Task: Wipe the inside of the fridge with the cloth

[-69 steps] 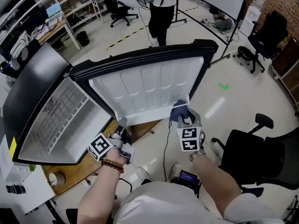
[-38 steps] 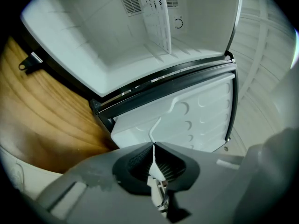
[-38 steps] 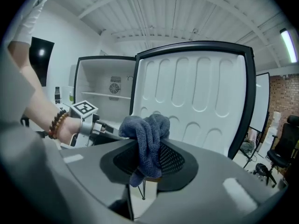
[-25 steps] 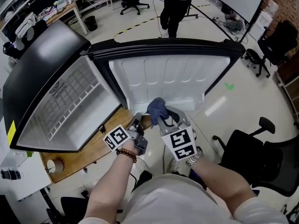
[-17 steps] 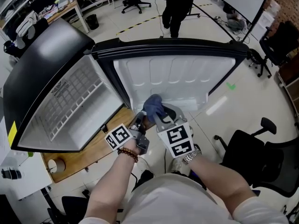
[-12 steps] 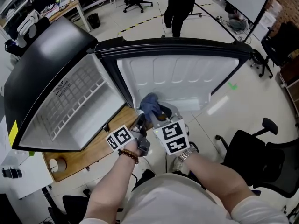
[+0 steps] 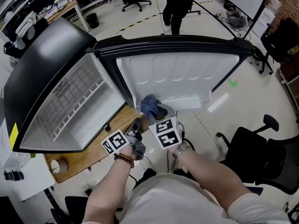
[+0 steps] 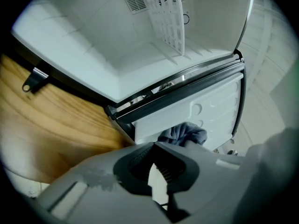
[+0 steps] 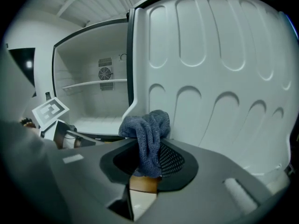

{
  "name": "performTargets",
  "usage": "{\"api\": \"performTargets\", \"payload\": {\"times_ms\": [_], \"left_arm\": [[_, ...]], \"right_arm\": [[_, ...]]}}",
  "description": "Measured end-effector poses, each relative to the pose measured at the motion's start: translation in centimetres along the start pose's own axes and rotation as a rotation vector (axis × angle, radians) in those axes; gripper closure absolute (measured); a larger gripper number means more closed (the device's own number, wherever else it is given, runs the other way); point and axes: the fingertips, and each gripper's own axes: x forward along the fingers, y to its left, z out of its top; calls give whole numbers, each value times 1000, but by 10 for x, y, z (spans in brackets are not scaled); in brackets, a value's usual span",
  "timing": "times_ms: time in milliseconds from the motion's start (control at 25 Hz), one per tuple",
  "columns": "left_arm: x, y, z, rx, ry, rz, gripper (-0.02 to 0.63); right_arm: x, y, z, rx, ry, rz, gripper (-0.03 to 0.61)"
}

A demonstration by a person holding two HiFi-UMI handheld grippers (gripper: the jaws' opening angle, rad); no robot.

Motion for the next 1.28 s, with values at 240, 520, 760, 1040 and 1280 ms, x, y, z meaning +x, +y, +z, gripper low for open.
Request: {"api": "performTargets", "payload": {"times_ms": [240, 520, 760, 1040, 1280], "left_arm": [[1, 0, -5, 1, 9, -2, 612], [8, -8, -13, 6, 22, -10, 612], [15, -16, -24, 12, 33, -16, 612], [23, -26, -37, 34, 51, -19, 612], [30, -37, -47, 70, 71, -32, 612]], "right_arm": [[-12, -22, -11, 47, 21, -44, 482], [-36, -55, -26, 82, 25, -104, 482], [-61, -97, -41, 118, 32, -173, 482], [-87, -147, -62, 146, 36, -258, 482], [-101, -171, -69, 168, 35, -299, 482]]}}
